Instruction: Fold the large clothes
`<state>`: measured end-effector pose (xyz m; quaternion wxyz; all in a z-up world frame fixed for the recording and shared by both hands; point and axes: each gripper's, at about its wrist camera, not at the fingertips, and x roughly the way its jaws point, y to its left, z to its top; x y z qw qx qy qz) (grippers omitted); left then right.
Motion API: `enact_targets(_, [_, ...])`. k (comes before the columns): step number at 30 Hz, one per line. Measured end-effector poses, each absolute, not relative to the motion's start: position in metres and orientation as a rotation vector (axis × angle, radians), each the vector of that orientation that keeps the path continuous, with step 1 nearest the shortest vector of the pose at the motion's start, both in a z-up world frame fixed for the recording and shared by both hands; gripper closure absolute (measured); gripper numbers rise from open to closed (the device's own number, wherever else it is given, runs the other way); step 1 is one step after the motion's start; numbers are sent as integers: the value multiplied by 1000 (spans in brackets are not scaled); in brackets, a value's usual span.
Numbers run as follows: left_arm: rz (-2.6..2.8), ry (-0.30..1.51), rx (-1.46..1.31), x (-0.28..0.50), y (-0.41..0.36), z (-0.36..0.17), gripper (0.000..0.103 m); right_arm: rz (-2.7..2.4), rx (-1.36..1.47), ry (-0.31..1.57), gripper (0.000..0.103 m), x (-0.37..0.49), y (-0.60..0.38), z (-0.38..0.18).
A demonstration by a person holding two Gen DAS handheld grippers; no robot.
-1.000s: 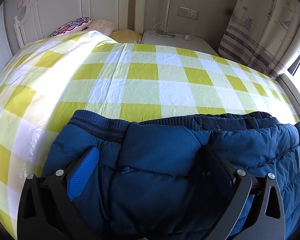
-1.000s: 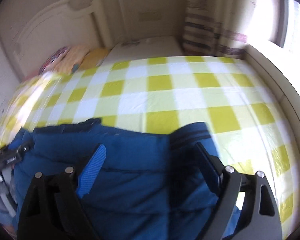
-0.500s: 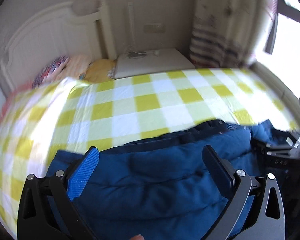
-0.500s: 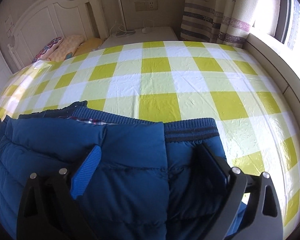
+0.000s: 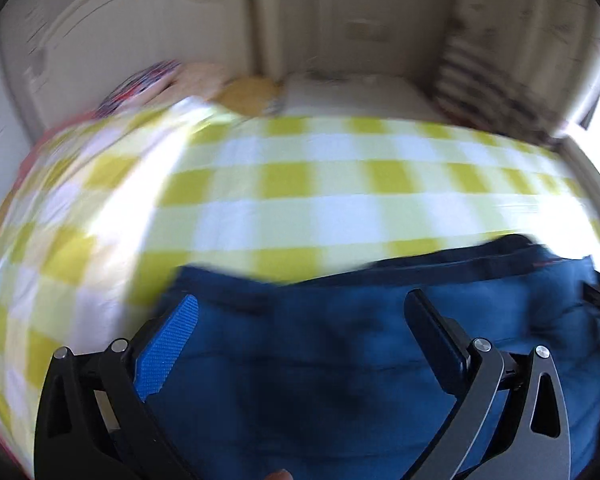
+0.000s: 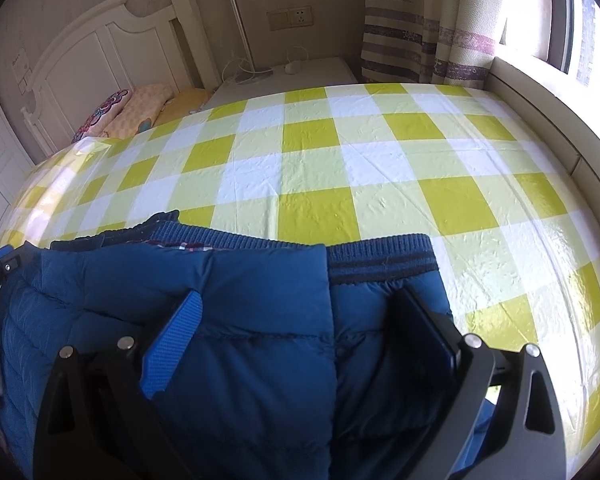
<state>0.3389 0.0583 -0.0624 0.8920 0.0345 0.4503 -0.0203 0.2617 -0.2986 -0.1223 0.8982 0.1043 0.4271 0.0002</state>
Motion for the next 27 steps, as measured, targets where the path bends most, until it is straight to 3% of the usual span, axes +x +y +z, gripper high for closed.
enact_targets(3, [-87, 1063, -221, 344, 126, -103, 4, 7, 223, 886, 5, 262, -299, -123])
enact_targets(5, [-70, 1016, -281, 337, 136, -100, 4, 6, 221, 883, 5, 261, -298, -123])
enact_targets(10, [-19, 975, -197, 334, 121, -96, 4, -59, 139, 938, 5, 266, -287, -117])
enact_targets(16, [42, 906, -122, 324, 119, -84, 4, 91, -129, 754, 6, 222, -173, -59])
enact_targets(20, [52, 896, -108, 321, 119, -80, 4, 197, -377, 842, 3, 220, -97, -108])
enact_targets(27, [58, 897, -103, 322, 120, -81, 4, 147, -155, 807, 3, 210, -160, -84])
